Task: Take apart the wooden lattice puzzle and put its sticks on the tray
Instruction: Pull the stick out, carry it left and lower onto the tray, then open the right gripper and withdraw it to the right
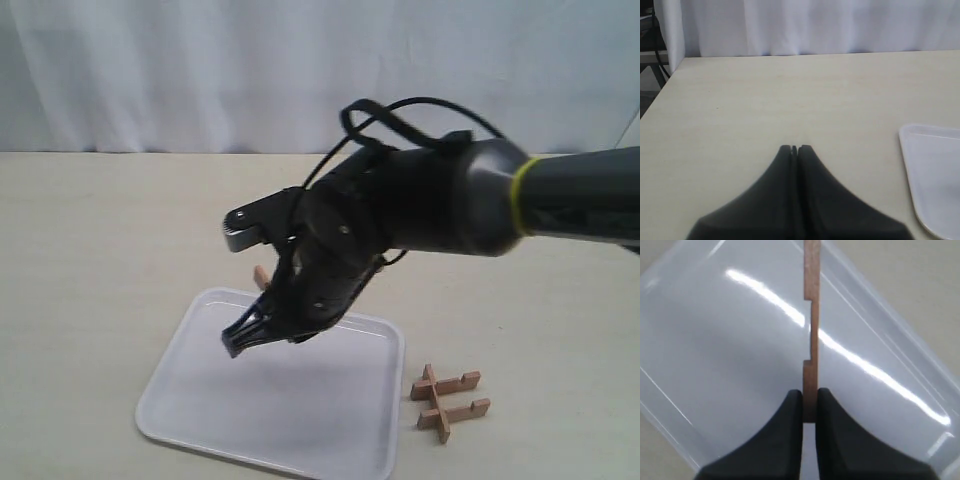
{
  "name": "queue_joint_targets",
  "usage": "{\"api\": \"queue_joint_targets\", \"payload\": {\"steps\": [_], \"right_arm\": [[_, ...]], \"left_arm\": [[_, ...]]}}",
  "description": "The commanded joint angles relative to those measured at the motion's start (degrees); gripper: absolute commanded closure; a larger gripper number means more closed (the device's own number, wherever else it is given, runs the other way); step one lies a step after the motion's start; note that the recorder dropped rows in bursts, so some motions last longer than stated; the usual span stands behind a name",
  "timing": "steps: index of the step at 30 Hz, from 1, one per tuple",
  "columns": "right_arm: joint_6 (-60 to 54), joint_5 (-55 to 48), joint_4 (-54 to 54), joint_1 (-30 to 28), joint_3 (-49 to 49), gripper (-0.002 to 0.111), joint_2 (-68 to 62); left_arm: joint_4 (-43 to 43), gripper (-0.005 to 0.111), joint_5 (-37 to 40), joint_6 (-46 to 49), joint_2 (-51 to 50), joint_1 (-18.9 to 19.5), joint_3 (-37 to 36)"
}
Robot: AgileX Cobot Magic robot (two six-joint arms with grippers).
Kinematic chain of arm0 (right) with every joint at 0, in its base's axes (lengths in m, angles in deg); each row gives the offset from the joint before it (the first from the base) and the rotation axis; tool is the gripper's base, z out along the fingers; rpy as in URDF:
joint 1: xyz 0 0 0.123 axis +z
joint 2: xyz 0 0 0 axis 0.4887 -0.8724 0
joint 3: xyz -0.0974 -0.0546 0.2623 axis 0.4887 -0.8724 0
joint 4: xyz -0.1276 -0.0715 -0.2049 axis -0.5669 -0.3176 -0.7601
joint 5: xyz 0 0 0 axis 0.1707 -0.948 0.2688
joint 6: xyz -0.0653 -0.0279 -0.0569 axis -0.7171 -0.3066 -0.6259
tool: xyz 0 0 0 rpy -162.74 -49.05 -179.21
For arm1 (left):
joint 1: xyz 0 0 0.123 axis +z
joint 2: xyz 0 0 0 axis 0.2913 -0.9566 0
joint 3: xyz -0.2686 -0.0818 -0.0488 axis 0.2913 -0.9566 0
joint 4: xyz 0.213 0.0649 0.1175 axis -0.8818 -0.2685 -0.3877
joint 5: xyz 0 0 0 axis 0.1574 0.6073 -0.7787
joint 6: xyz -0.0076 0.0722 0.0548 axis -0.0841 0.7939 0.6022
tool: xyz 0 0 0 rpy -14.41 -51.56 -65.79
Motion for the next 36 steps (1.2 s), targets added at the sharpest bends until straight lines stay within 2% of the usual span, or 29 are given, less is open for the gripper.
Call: {"api": "queue_joint_targets", "payload": {"steps": [1, 7, 16, 18, 20, 25, 30, 36], "right_arm": [[-3.1, -0.6, 1.9, 2.8, 7.2, 0.104, -7.1], [-5.9, -2.3, 9.1, 3.7, 13.3, 0.104, -13.3], [-6.8, -3.8, 9.6, 3.7, 13.5, 0.103, -14.0], [-6.7, -5.0, 9.6, 3.7, 13.5, 0.098, -14.2], [-6.7, -5.3, 9.6, 3.7, 13.5, 0.088, -14.0], [-8.6, -4.8, 12.0, 3.7, 13.5, 0.057, -11.7], [-10.2, -6.5, 11.1, 3.7, 13.5, 0.054, -6.2], [-8.0, -15.0, 1.0, 3.6, 12.8, 0.054, -0.9]], "left_arm": [[-0.2, 0.107, -0.5, 0.0, 0.1, 0.1, -0.1], [-0.2, 0.107, -0.5, 0.0, 0.1, 0.1, -0.1], [-0.2, 0.107, -0.5, 0.0, 0.1, 0.1, -0.1], [-0.2, 0.107, -0.5, 0.0, 0.1, 0.1, -0.1], [-0.2, 0.107, -0.5, 0.0, 0.1, 0.1, -0.1], [-0.2, 0.107, -0.5, 0.0, 0.1, 0.1, -0.1], [-0.2, 0.107, -0.5, 0.0, 0.1, 0.1, -0.1], [-0.2, 0.107, -0.5, 0.0, 0.1, 0.1, -0.1]]}}
